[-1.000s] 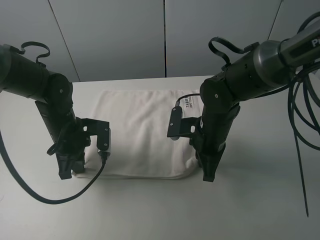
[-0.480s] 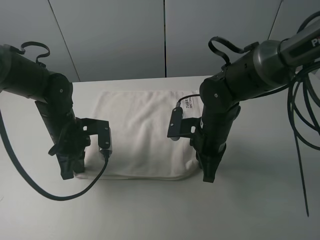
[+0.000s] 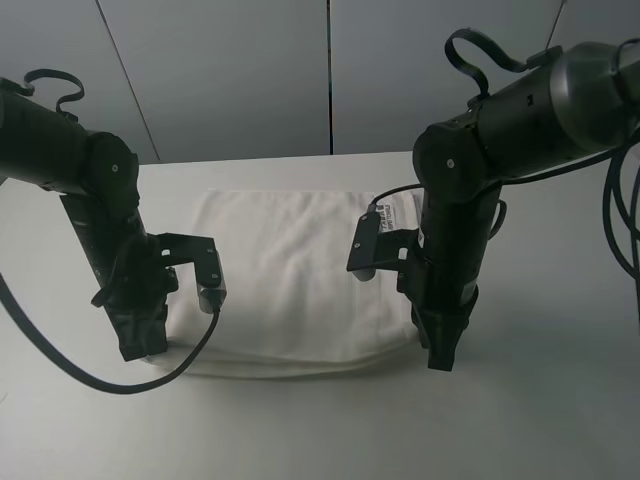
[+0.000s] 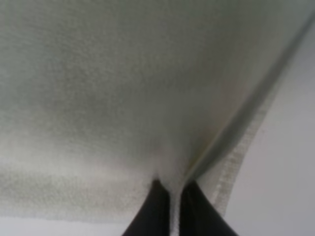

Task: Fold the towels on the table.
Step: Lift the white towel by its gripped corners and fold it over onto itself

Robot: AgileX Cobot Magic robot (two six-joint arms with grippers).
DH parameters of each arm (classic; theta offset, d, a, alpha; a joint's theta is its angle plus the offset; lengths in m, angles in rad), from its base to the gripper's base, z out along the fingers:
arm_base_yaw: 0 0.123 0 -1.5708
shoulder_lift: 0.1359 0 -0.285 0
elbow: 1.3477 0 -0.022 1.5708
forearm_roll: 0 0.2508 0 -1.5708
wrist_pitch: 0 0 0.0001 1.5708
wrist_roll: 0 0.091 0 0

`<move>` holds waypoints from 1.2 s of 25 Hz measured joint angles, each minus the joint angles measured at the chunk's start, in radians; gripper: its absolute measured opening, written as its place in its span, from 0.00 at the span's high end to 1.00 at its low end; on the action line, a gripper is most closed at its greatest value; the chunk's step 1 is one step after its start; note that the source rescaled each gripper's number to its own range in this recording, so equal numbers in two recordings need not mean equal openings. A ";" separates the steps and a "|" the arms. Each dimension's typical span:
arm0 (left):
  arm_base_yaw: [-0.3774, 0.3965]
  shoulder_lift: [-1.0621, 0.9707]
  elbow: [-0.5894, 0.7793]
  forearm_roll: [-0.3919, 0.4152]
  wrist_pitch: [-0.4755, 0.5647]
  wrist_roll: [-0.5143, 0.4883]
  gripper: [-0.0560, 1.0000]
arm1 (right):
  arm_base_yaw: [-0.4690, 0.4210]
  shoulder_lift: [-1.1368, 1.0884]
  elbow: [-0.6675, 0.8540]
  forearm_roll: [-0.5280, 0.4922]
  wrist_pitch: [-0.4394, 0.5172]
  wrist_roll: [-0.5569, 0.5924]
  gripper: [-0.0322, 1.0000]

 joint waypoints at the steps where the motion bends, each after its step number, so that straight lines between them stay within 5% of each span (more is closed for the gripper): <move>1: 0.000 -0.018 0.000 -0.008 0.010 -0.001 0.95 | 0.000 -0.002 0.000 0.010 0.016 0.000 0.93; 18: 0.000 -0.138 0.000 -0.080 0.188 -0.029 0.95 | 0.000 -0.008 0.000 0.184 0.239 0.000 0.93; 24: 0.000 -0.138 0.000 -0.087 0.195 -0.068 0.95 | 0.000 -0.130 0.002 0.209 0.235 0.035 0.93; 30: 0.000 -0.138 0.001 -0.087 0.124 -0.154 0.95 | 0.000 -0.247 0.002 0.114 0.192 0.180 0.93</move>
